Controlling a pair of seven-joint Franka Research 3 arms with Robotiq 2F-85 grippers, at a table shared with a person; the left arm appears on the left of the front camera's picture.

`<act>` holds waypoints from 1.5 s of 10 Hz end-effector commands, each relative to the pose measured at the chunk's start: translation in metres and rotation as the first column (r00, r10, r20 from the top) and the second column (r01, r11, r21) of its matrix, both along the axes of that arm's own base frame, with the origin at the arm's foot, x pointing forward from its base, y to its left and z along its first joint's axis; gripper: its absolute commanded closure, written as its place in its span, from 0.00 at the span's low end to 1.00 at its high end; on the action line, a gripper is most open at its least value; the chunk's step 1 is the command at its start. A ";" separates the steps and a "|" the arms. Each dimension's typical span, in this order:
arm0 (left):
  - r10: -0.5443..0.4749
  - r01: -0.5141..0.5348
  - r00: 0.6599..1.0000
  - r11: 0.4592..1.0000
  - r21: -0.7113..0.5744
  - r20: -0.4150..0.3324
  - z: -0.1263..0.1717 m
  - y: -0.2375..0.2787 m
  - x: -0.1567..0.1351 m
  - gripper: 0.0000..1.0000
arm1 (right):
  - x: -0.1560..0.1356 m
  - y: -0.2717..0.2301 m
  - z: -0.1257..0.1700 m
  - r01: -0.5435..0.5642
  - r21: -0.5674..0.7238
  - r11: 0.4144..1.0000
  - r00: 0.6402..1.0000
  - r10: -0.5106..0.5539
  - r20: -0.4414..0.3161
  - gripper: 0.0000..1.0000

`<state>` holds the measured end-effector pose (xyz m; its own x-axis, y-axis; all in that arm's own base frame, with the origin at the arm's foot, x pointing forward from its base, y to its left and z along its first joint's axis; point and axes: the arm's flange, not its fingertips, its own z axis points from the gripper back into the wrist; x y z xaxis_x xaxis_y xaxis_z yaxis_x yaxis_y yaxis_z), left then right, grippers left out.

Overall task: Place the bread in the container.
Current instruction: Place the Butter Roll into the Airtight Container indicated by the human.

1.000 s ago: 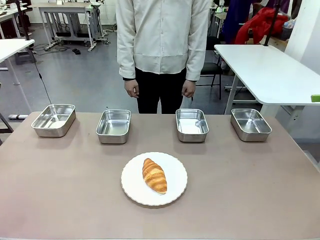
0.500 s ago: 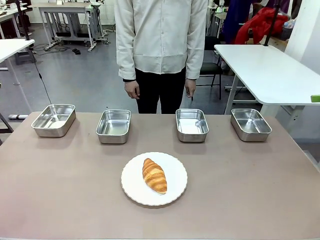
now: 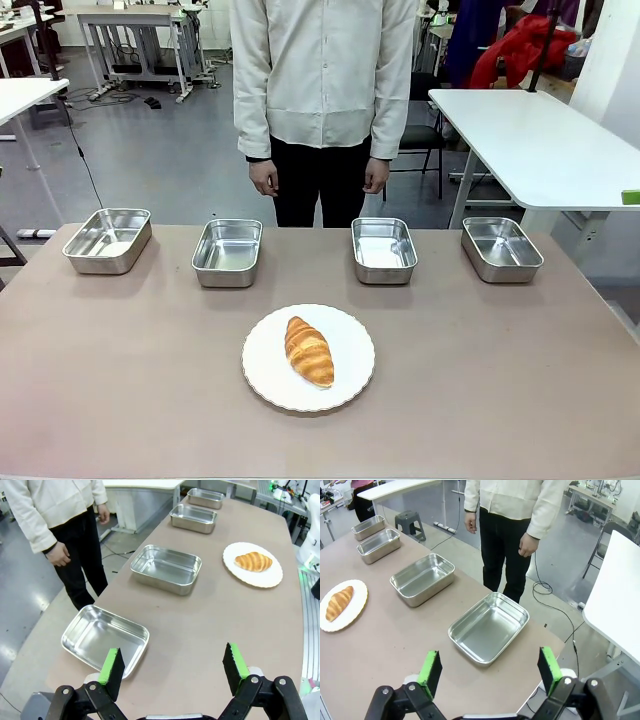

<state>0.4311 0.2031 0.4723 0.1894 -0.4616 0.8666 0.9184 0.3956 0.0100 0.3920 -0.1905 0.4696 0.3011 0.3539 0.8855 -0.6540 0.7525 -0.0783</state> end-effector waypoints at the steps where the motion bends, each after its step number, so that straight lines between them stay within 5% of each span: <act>1: -0.006 0.006 1.000 1.000 0.004 0.012 0.001 0.000 -0.001 0.00 | 0.000 0.000 0.001 -0.005 -0.008 1.000 1.000 0.005 0.007 0.00; 15: -0.006 0.006 1.000 1.000 0.004 0.012 0.001 0.000 -0.001 0.00 | 0.000 0.000 0.001 -0.005 -0.008 1.000 1.000 0.005 0.007 0.00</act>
<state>0.4311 0.2031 0.4723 0.1894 -0.4617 0.8666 0.9184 0.3956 0.0101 0.3920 -0.1905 0.4696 0.3012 0.3539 0.8855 -0.6540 0.7525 -0.0783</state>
